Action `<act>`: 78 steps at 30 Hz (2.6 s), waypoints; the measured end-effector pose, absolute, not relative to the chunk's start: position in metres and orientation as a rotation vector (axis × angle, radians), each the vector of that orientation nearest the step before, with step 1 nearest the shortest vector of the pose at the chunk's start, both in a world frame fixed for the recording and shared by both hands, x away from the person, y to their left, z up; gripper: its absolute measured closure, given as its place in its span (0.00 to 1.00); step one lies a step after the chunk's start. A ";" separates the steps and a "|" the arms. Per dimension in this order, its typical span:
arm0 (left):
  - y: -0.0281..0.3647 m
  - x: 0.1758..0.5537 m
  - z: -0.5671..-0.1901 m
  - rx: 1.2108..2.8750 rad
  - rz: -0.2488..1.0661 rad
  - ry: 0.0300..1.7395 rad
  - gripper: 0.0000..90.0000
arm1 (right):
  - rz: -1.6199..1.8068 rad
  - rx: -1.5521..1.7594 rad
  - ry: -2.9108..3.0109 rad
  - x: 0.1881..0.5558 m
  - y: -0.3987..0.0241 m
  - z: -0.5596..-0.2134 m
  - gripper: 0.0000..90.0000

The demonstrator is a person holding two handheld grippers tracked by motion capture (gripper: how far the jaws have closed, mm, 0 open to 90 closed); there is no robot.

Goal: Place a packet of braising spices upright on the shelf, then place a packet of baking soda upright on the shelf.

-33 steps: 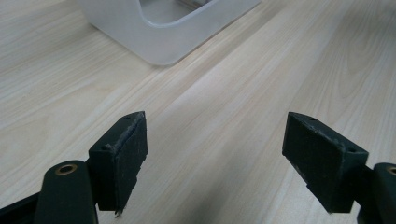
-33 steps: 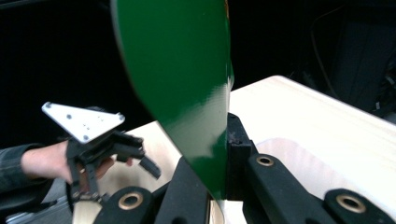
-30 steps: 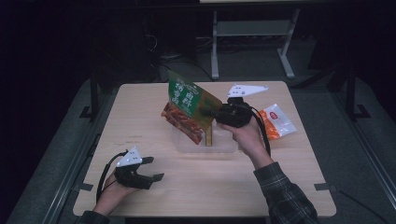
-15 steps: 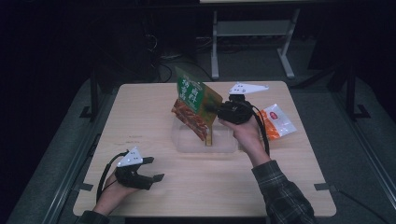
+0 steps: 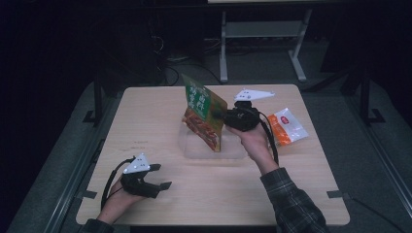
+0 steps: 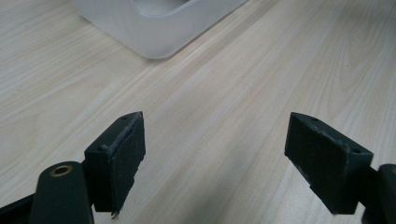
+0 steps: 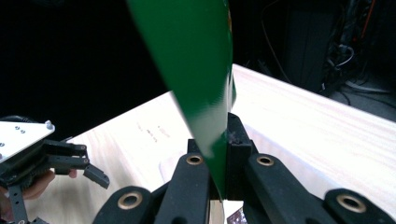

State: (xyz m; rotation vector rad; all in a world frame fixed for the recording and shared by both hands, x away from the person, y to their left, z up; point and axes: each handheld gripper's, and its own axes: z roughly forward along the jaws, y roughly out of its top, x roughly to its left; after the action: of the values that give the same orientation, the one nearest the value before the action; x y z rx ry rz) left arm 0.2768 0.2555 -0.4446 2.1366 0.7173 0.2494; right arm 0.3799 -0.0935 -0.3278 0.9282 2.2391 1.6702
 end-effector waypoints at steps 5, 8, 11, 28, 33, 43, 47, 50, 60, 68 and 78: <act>0.255 0.277 -0.445 2.138 0.242 0.720 0.22 | 1.651 0.930 2.256 0.381 -0.086 -0.334 1.00; 0.255 0.277 -0.445 2.144 0.235 0.720 0.22 | 1.647 0.925 2.253 0.381 -0.084 -0.336 1.00; 0.254 0.277 -0.446 2.156 0.242 0.707 0.21 | 1.643 0.924 2.256 0.383 -0.083 -0.340 1.00; 0.251 0.277 -0.448 2.180 0.227 0.697 0.21 | 1.590 0.937 2.324 0.389 -0.075 -0.363 0.99; 0.250 0.280 -0.450 2.184 0.219 0.691 0.21 | 1.563 0.941 2.344 0.389 -0.072 -0.368 0.99; 0.247 0.277 -0.448 2.208 0.235 0.677 0.21 | 1.563 0.946 2.329 0.383 -0.079 -0.362 0.71; 0.245 0.278 -0.449 2.215 0.227 0.673 0.21 | 1.553 0.920 2.336 0.381 -0.083 -0.360 0.56; 0.246 0.279 -0.450 2.218 0.220 0.680 0.20 | 1.539 0.916 2.338 0.380 -0.087 -0.359 0.49; 0.246 0.279 -0.451 2.230 0.211 0.684 0.20 | 1.528 0.860 2.345 0.364 -0.105 -0.351 0.39; 0.246 0.280 -0.451 2.227 0.213 0.689 0.20 | 1.495 0.855 2.330 0.351 -0.128 -0.349 0.38; 0.246 0.280 -0.452 2.237 0.210 0.683 0.20 | 1.419 0.956 2.266 0.352 -0.174 -0.356 0.40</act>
State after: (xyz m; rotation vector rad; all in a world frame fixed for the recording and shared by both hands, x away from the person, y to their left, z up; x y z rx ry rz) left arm 0.2802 0.2456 -0.4515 2.2368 0.6831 0.2102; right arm 0.3518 -0.1736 -0.3558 0.9560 2.2663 1.4190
